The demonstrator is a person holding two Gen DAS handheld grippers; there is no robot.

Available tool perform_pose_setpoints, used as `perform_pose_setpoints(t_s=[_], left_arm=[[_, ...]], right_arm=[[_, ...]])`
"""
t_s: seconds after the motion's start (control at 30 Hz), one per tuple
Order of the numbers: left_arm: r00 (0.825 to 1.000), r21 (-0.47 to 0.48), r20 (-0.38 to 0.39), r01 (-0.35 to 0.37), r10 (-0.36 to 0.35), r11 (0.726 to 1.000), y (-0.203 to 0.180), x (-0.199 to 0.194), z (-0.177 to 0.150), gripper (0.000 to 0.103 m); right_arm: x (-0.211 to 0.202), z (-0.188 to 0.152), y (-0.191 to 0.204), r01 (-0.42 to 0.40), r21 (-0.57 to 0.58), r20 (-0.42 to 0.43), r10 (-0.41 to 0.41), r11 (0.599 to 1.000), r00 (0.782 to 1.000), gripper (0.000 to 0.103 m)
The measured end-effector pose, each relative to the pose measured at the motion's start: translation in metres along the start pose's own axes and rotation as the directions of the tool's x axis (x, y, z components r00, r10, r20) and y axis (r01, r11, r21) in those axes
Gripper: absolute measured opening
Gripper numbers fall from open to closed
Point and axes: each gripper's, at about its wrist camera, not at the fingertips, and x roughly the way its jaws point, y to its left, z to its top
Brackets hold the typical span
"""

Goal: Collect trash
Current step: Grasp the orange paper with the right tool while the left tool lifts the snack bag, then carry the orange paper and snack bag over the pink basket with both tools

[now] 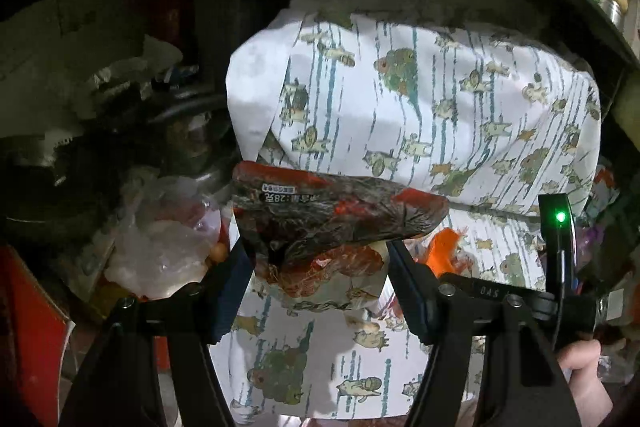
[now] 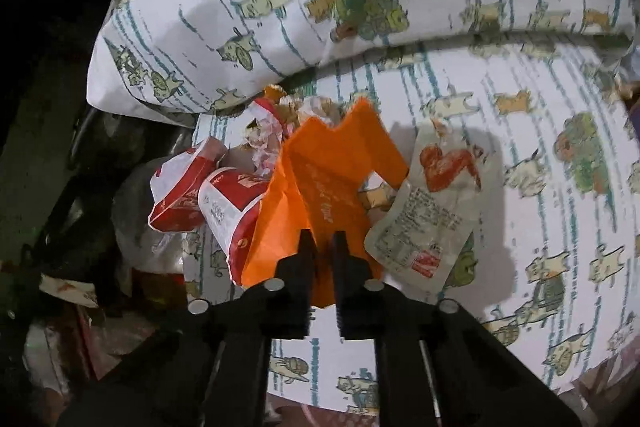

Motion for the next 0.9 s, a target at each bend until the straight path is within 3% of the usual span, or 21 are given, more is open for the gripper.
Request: perform_pose_setpoints(t_s=[0.13,0.37,0.57,0.9], left_arm=[[0.999,-0.036,0.035,0.036,-0.035,0.999,0.006,-0.014,0.005,0.069],[0.998,-0.114,0.067,0.025,-0.018,0.993,0.024,-0.025,0.012,0.069],[0.996,-0.088,0.089,-0.006,0.014,0.996,0.023,-0.031,0.011,0.069],[0.993,-0.053,0.122,-0.003,0.009,0.999,0.009,-0.048,0.008,0.069]], right_arm=[[-0.025,0.0,0.007,-0.021,-0.037,0.079,0.024,0.999,0.997,0.005],[-0.071,-0.002,0.013,-0.056,-0.082,0.177,0.07,0.995,0.982,0.005],[-0.092,-0.01,0.022,-0.028,-0.202,0.202,0.07,0.979,0.977,0.006],[-0.114,-0.026,0.027,-0.021,-0.267,0.237,0.086,0.964,0.968,0.006]])
